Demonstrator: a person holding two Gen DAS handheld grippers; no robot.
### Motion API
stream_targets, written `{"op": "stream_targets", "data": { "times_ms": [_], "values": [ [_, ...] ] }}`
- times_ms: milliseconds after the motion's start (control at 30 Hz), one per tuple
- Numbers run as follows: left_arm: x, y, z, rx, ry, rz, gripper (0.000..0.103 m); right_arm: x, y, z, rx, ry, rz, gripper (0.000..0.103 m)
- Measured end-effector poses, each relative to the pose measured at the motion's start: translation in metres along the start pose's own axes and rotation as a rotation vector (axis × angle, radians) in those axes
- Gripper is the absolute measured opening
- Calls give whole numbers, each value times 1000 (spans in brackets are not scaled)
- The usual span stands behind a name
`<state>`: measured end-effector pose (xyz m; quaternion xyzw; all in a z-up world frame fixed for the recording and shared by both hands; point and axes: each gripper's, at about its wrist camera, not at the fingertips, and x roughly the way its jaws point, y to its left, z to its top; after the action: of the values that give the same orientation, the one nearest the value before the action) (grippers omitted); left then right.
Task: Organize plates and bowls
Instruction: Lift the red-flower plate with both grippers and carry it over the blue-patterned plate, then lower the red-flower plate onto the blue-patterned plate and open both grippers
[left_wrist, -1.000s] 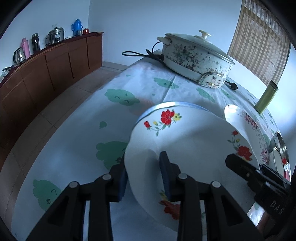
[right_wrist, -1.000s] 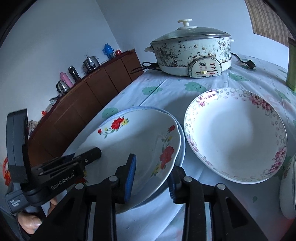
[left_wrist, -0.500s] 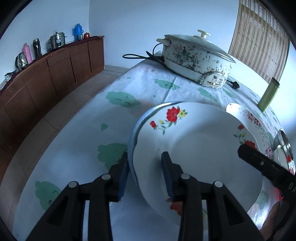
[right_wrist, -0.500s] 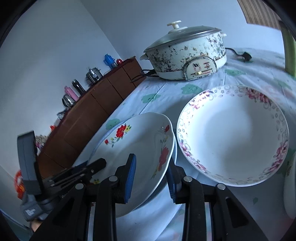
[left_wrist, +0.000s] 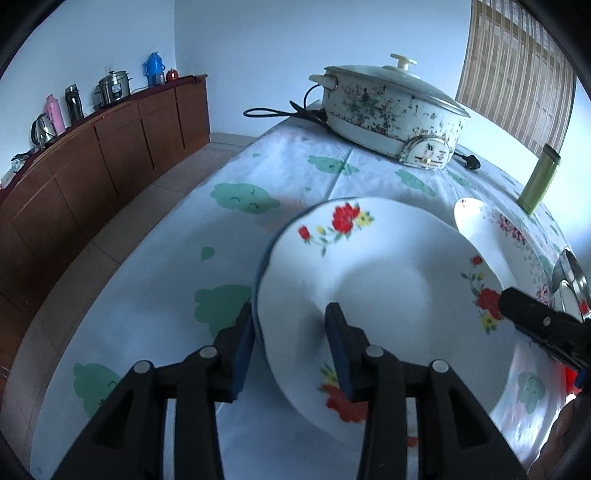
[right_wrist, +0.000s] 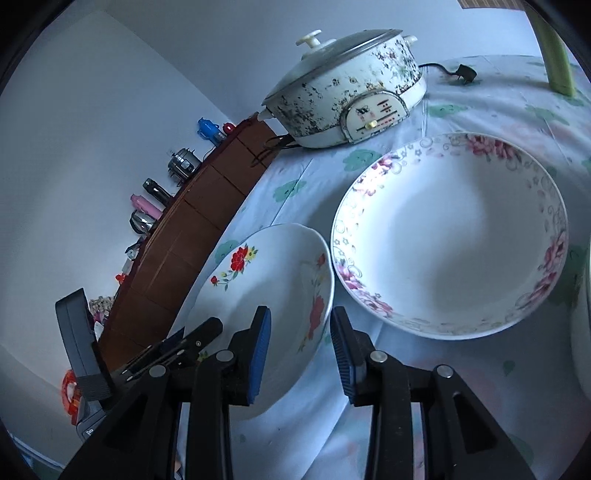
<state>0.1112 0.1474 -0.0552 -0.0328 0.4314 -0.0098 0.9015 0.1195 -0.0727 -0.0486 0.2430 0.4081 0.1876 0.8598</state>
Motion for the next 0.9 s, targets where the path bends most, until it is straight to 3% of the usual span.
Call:
{"op": "stream_targets", "data": {
  "times_ms": [133, 333, 533, 667, 900],
  "values": [
    [-6, 3, 1, -9, -31, 11, 38, -11, 4, -2, -22, -35, -13, 37],
    [-42, 11, 2, -9, -222, 57, 42, -42, 3, -10, -51, -109, -40, 37],
    [-44, 4, -1, 33, -229, 27, 46, -60, -9, -30, -74, -110, -93, 37],
    [-48, -7, -4, 74, -243, 7, 65, -68, -18, -41, -83, -97, -126, 37],
    [-52, -19, -8, 118, -263, -24, 66, -89, -35, -42, -62, -138, -141, 37]
  ]
}}
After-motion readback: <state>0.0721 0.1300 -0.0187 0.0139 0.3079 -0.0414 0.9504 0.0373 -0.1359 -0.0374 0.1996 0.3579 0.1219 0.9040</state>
